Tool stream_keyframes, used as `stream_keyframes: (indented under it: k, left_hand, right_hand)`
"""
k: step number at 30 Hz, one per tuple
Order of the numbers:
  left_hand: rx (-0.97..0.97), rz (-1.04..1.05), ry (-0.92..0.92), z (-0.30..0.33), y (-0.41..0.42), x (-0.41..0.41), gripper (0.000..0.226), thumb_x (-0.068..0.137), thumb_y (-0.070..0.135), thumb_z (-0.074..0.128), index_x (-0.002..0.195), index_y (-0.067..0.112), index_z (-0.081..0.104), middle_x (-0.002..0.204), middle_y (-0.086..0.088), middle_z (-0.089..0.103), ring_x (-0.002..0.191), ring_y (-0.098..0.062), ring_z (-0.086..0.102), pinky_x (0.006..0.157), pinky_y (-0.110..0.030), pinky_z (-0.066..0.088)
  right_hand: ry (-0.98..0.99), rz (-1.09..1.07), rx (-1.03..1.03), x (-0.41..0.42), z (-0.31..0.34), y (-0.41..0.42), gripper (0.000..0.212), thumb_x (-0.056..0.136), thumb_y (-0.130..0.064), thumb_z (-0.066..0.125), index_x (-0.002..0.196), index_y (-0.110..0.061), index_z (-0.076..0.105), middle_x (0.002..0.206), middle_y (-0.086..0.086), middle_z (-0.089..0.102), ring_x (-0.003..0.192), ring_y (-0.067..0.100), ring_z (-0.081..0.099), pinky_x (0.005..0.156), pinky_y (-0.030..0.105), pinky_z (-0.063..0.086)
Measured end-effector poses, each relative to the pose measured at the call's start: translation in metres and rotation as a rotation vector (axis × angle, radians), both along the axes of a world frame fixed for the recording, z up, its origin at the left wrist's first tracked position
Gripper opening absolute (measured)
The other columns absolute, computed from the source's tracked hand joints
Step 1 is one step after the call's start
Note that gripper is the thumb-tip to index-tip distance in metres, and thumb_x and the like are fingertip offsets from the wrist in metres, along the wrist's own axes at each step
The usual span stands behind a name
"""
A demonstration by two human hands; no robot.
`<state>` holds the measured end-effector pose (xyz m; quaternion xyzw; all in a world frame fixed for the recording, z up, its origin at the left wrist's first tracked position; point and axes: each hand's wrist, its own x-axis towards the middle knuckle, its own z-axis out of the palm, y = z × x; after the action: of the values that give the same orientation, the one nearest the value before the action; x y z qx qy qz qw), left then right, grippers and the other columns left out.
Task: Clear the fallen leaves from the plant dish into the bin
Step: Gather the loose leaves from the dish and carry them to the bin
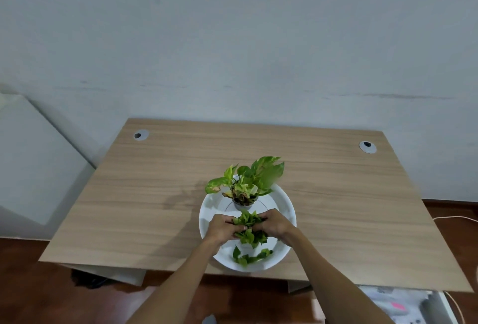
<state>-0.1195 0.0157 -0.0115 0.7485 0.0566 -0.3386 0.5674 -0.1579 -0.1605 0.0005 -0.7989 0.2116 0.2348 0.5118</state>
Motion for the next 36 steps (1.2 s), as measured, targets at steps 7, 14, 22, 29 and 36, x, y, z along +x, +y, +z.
stream_keyframes:
  k: [7, 14, 22, 29, 36]
  left_hand:
    - [-0.02, 0.033, 0.004, 0.003, -0.007, -0.003, 0.007, 0.073, 0.0, 0.078, 0.079, 0.003, 0.076, 0.069, -0.008, 0.073, 0.069, -0.019, 0.071, 0.066, -0.027, 0.058]
    - [0.0, 0.07, -0.002, 0.0, -0.007, -0.01, 0.009, 0.072, 0.0, 0.078, 0.08, 0.003, 0.076, 0.076, -0.013, 0.074, 0.077, -0.025, 0.072, 0.074, -0.033, 0.061]
    - [0.011, 0.065, -0.017, 0.009, 0.002, -0.014, 0.011, 0.072, 0.0, 0.078, 0.082, 0.002, 0.076, 0.082, -0.016, 0.074, 0.08, -0.026, 0.073, 0.074, -0.033, 0.06]
    - [0.0, 0.067, -0.01, 0.016, 0.028, -0.01, 0.008, 0.073, -0.001, 0.077, 0.08, 0.004, 0.076, 0.075, -0.01, 0.074, 0.075, -0.023, 0.072, 0.071, -0.031, 0.06]
    - [0.008, 0.085, -0.049, 0.019, 0.082, 0.003, 0.017, 0.072, -0.001, 0.078, 0.089, -0.002, 0.075, 0.077, -0.012, 0.074, 0.071, -0.023, 0.071, 0.067, -0.03, 0.06]
  right_hand:
    - [-0.019, -0.006, 0.035, 0.001, -0.009, -0.008, 0.017, 0.077, -0.003, 0.074, 0.094, -0.001, 0.078, 0.087, 0.018, 0.075, 0.072, 0.019, 0.068, 0.075, 0.032, 0.061]
    - [-0.037, 0.0, 0.091, -0.004, -0.014, -0.007, 0.016, 0.077, -0.002, 0.074, 0.092, -0.003, 0.078, 0.09, 0.021, 0.076, 0.077, 0.024, 0.071, 0.081, 0.038, 0.061]
    - [-0.055, -0.006, 0.116, -0.009, -0.005, 0.002, 0.016, 0.078, -0.002, 0.074, 0.093, -0.003, 0.078, 0.088, 0.018, 0.076, 0.075, 0.021, 0.072, 0.075, 0.03, 0.06]
    - [-0.061, -0.005, 0.127, -0.005, 0.003, 0.029, 0.013, 0.078, -0.004, 0.075, 0.088, -0.009, 0.08, 0.085, 0.013, 0.077, 0.079, 0.022, 0.073, 0.077, 0.031, 0.06]
    - [-0.055, -0.001, 0.169, 0.008, 0.013, 0.084, 0.012, 0.08, -0.006, 0.074, 0.09, -0.011, 0.078, 0.09, 0.01, 0.078, 0.09, 0.023, 0.074, 0.085, 0.035, 0.059]
